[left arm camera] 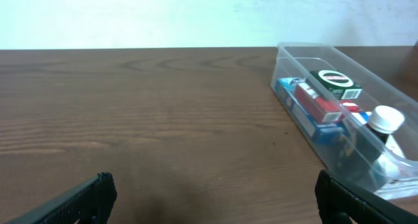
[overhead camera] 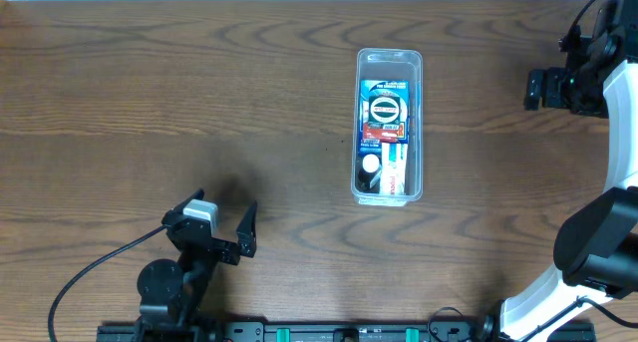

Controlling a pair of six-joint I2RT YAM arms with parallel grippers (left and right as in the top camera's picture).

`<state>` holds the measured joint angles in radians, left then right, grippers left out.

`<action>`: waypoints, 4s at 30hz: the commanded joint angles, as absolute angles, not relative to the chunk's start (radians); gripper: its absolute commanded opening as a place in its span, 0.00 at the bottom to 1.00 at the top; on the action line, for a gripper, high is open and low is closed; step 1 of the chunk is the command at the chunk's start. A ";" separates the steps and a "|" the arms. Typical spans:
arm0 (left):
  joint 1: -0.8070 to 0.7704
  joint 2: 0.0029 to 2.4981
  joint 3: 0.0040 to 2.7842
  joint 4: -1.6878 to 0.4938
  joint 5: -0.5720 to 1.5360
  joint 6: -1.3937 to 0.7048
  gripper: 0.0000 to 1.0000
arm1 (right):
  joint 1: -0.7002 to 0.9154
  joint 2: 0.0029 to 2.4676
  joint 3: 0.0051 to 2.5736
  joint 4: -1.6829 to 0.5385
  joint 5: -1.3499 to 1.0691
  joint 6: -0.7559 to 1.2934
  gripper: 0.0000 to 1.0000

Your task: Pack container

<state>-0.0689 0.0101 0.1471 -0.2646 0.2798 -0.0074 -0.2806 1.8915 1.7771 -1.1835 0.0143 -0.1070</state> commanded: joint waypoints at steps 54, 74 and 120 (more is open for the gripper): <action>-0.010 0.004 0.004 -0.052 0.186 -0.031 0.98 | -0.288 1.898 1.777 -1.181 0.010 -0.118 0.99; -0.010 0.004 0.004 -0.052 0.186 -0.031 0.98 | -0.288 1.898 1.777 -1.181 0.011 -0.118 0.99; -0.010 0.004 0.004 -0.052 0.186 -0.031 0.98 | -0.038 0.816 1.443 -0.918 -0.128 -0.117 0.99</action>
